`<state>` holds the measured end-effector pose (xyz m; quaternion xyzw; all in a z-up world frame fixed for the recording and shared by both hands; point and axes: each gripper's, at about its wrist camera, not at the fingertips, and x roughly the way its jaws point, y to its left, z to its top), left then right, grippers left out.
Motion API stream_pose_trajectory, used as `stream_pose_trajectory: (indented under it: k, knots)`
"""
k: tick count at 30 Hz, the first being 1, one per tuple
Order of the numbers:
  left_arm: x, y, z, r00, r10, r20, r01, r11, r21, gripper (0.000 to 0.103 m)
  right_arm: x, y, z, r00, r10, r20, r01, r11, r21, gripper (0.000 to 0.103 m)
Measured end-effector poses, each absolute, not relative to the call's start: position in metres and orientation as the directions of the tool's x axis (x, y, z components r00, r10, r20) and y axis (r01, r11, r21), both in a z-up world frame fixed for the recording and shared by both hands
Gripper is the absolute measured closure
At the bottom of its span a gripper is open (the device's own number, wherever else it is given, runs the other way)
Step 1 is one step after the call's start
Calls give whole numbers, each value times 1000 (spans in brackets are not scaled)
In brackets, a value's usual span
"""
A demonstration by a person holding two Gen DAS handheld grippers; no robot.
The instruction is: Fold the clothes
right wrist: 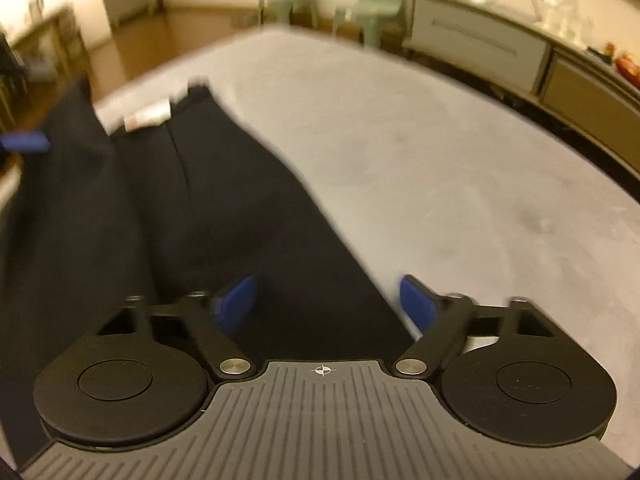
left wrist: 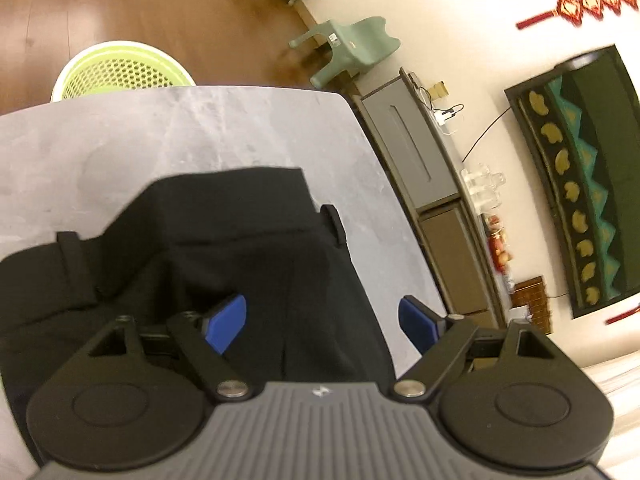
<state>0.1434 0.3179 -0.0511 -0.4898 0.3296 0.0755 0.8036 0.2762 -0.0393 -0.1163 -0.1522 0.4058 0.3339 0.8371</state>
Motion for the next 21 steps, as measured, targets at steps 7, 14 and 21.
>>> stream_pose_trajectory:
  k: [7, 14, 21]
  knots:
    - [131, 336, -43, 807, -180, -562, -426, 480, -767, 17, 255, -12, -86, 489, 382, -784, -685, 725, -74, 101]
    - [103, 348, -40, 831, -166, -530, -412, 456, -789, 17, 95, -16, 2, 571, 617, -542, -793, 586, -168, 103]
    - [69, 349, -28, 868, -152, -473, -354, 478, -804, 17, 12, 0, -59, 563, 555, -613, -820, 468, -329, 98]
